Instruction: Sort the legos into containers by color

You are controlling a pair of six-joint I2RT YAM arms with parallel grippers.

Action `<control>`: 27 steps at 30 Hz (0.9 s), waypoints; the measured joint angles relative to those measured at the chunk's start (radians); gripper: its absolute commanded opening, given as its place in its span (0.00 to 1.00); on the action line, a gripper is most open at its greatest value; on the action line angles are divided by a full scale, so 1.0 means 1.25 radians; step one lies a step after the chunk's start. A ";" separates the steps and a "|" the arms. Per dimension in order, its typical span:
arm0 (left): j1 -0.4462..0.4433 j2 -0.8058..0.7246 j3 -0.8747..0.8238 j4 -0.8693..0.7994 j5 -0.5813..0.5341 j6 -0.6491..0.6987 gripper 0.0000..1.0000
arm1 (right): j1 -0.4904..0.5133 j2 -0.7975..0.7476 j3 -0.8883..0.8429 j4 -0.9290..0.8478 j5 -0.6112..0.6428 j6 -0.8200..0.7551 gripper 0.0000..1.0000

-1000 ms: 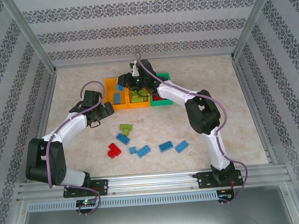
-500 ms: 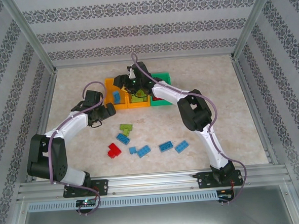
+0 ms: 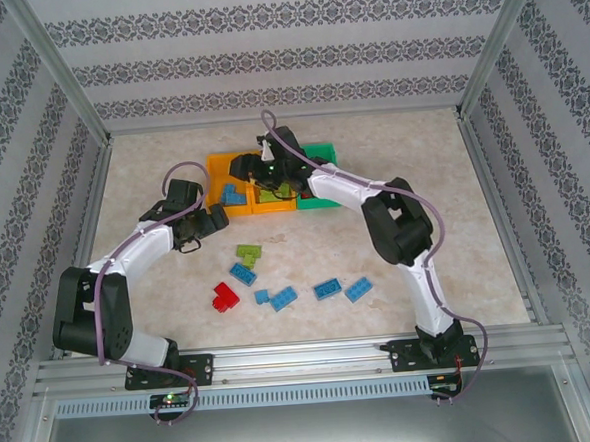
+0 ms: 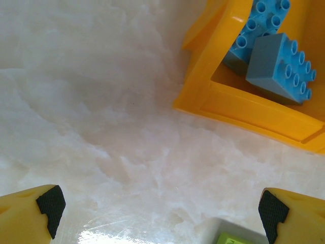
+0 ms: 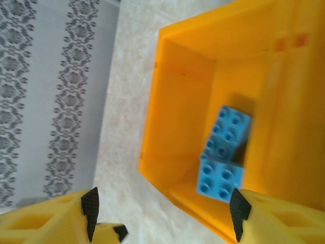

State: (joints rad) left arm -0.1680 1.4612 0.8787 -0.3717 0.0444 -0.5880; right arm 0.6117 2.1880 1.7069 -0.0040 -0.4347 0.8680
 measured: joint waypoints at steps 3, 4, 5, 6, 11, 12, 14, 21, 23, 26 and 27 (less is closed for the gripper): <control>0.000 0.000 -0.004 0.002 0.001 0.000 1.00 | 0.000 -0.074 -0.043 -0.073 0.087 -0.069 0.68; 0.000 0.000 -0.007 0.003 0.001 0.000 1.00 | -0.001 -0.098 -0.051 -0.101 0.125 -0.093 0.68; 0.000 0.000 -0.009 0.004 0.001 0.000 1.00 | -0.001 -0.117 -0.055 -0.128 0.159 -0.114 0.67; 0.000 0.000 -0.011 0.004 0.001 0.000 1.00 | -0.001 -0.135 -0.059 -0.151 0.195 -0.133 0.66; 0.000 -0.002 -0.019 0.006 0.006 0.000 1.00 | -0.018 -0.173 -0.068 -0.255 0.340 -0.201 0.62; 0.000 -0.003 -0.021 0.007 0.006 0.000 1.00 | -0.024 -0.173 -0.071 -0.271 0.357 -0.212 0.62; 0.000 -0.007 -0.027 0.011 0.007 0.000 1.00 | -0.034 -0.169 -0.076 -0.309 0.385 -0.226 0.62; -0.002 -0.017 -0.033 0.012 0.018 0.006 1.00 | -0.042 -0.100 -0.046 -0.373 0.420 -0.261 0.61; -0.002 -0.023 -0.042 0.011 0.022 0.006 1.00 | -0.042 -0.074 -0.031 -0.389 0.420 -0.266 0.57; -0.002 -0.024 -0.055 0.011 0.024 0.006 1.00 | -0.042 -0.044 -0.008 -0.407 0.419 -0.279 0.49; -0.002 -0.024 -0.059 0.011 0.024 0.006 1.00 | -0.042 -0.037 0.001 -0.414 0.420 -0.282 0.45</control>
State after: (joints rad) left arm -0.1707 1.4307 0.8055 -0.3576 0.0750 -0.5800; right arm 0.5591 2.1418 1.7084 -0.5209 0.0902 0.5156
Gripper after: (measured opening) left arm 0.997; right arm 0.505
